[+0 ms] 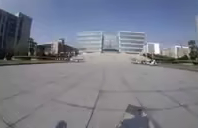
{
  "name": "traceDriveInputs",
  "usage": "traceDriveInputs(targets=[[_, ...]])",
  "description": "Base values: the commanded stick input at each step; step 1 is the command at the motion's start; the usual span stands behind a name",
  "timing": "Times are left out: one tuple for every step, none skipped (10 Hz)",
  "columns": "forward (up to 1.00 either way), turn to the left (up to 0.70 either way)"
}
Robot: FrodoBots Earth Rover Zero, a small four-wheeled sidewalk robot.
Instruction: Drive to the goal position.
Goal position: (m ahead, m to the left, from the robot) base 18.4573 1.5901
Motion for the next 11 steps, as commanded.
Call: traceDriveInputs(targets=[[1.00,-0.40],[1.00,-0.40],[1.00,-0.37],[1.00,-0.16],[1.00,0.05],[1.00,0.22],[1.00,0.05],[1.00,0.14],[1.00,0.02],[1.00,0.10],[1.00,0.04]])
